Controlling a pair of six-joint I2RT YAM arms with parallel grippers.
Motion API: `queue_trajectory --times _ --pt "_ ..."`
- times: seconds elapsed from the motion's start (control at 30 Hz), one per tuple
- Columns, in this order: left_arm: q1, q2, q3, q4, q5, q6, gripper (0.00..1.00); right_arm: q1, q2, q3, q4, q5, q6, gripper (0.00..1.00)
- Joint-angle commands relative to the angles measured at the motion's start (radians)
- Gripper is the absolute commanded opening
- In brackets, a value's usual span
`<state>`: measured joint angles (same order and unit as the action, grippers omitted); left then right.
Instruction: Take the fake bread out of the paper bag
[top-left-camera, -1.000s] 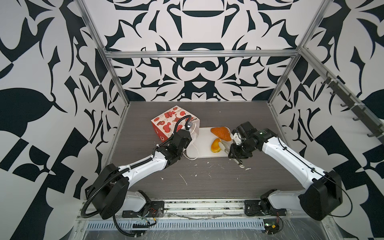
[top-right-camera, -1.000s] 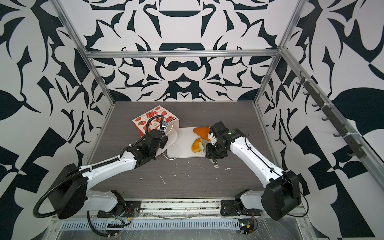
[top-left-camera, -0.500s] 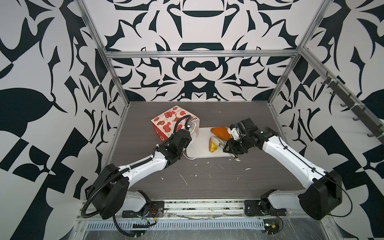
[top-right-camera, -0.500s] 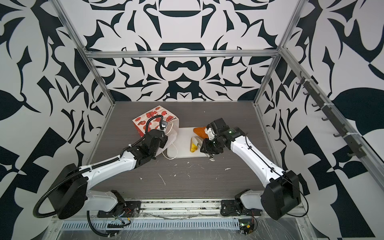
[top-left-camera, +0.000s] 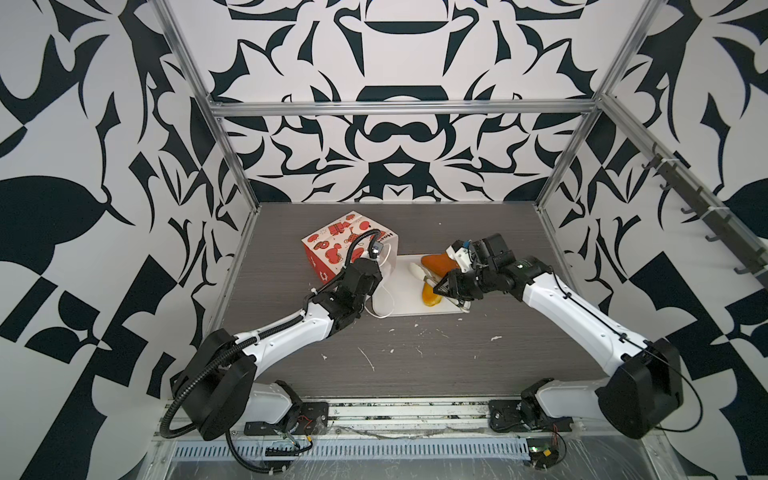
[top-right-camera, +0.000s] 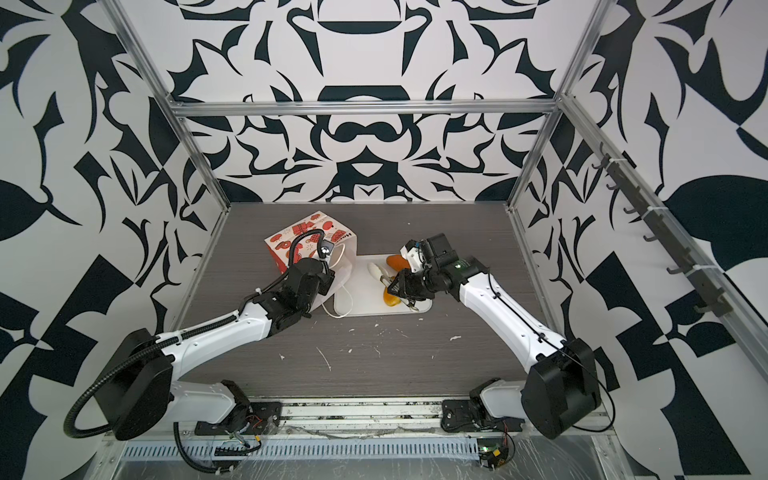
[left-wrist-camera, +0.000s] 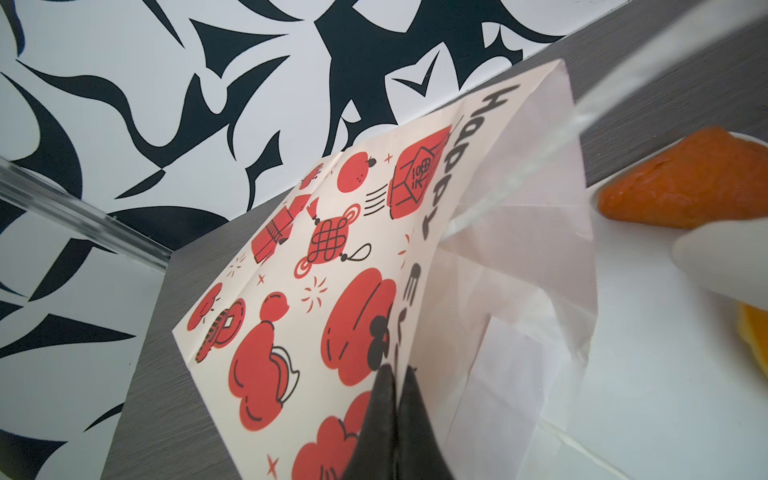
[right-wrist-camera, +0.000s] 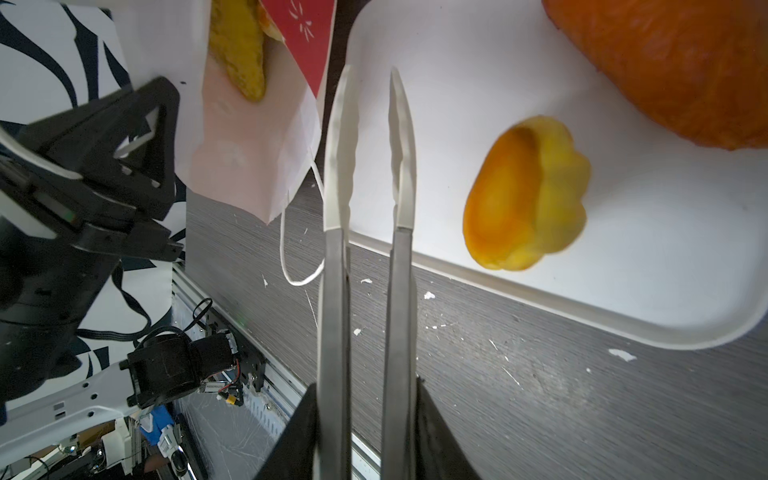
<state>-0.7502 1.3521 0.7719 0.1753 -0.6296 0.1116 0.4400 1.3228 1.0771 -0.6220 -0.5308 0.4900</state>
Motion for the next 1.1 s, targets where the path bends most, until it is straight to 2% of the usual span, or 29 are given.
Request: queue_trajectory --times 0.0,0.13,0.43,0.7,1.07 --pt "0.005 -0.029 -0.002 0.028 -0.007 -0.020 0.00 0.000 -0.052 0.004 0.026 0.022 -0.037 0.35" --pt "0.005 -0.031 0.001 0.028 -0.007 -0.014 0.00 -0.015 -0.143 -0.061 -0.074 0.157 -0.065 0.34" --pt "0.005 -0.015 0.004 0.030 0.007 -0.019 0.00 -0.106 -0.393 -0.205 -0.167 0.349 -0.007 0.31" --pt "0.005 -0.021 0.008 0.020 0.010 -0.020 0.00 -0.115 -0.390 -0.321 -0.131 0.259 0.013 0.30" --pt "0.005 -0.029 0.003 0.018 0.008 -0.023 0.00 -0.113 -0.327 -0.341 -0.055 0.163 0.015 0.30"
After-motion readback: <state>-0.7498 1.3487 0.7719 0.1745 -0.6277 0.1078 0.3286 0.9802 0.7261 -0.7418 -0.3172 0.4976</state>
